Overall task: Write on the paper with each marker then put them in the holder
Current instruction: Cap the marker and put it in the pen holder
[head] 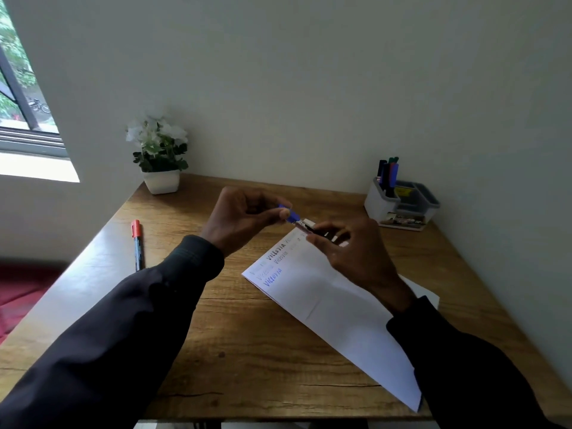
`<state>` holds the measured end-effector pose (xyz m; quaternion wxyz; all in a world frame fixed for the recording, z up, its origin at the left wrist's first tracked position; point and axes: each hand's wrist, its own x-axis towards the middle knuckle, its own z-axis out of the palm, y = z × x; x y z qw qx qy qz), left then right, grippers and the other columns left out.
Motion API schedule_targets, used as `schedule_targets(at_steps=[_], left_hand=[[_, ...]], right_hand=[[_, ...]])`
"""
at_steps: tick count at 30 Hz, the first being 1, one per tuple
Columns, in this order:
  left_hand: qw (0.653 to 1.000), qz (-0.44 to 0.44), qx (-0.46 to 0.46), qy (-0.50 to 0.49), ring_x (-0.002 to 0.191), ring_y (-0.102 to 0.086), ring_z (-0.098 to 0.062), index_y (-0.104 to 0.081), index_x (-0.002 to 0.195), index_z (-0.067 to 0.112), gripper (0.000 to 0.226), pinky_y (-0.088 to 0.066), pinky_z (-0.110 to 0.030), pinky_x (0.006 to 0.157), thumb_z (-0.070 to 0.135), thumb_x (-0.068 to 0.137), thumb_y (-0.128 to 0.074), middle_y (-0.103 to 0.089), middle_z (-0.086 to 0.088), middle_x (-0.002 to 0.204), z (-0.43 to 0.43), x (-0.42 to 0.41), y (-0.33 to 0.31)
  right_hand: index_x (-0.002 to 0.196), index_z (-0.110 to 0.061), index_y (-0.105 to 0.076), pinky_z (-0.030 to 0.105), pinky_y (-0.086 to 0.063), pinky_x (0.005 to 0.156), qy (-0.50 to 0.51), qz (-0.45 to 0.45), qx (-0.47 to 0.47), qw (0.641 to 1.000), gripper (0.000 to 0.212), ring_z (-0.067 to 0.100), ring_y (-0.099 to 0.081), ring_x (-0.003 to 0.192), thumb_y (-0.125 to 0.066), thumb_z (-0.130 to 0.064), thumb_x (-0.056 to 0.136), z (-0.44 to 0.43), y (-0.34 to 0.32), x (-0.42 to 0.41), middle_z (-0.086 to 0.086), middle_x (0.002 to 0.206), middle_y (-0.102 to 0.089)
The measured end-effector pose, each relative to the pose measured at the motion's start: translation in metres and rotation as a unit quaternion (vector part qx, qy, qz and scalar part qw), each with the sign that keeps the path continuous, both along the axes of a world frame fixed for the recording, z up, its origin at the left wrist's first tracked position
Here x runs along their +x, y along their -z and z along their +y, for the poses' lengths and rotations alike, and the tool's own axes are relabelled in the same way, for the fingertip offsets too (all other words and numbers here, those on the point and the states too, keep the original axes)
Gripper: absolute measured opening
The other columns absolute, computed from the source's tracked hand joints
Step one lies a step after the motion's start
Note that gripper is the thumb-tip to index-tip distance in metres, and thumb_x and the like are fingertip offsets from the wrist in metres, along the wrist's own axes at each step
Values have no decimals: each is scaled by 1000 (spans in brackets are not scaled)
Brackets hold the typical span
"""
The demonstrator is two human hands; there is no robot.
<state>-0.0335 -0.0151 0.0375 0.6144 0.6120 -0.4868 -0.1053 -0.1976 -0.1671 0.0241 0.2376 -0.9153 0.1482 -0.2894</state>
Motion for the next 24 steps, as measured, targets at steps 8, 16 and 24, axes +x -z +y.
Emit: schedule_targets(at_steps=[8,16,24], left_hand=[[999,39,-22,-3,88,-72,-12,-74,99,5,19,-55,-18,75,13,82,-74,-76,0,91,-36,-14,-12],[997,69,3,-27,87,-71,-5,-75,99,8,16,-52,-10,70,16,85,-71,-76,7,89,-49,-11,-6],[997,69,4,-46,87,-72,-10,-74,100,5,19,-55,-14,73,14,84,-71,-77,1,89,-51,-7,-3]], right_hand=[[104,-15,-79,13,-52,65,38,-57,65,996,14,-4,-66,71,-75,-17,90,-43,-8,4,-15,83,-70],[95,-4,-76,27,-60,63,194,-171,102,961,13,12,-71,69,-79,-12,86,-143,-37,-19,5,80,-74],[92,-3,-77,22,-59,65,249,-129,74,957,17,9,-70,68,-82,-18,85,-204,-56,-1,8,82,-75]])
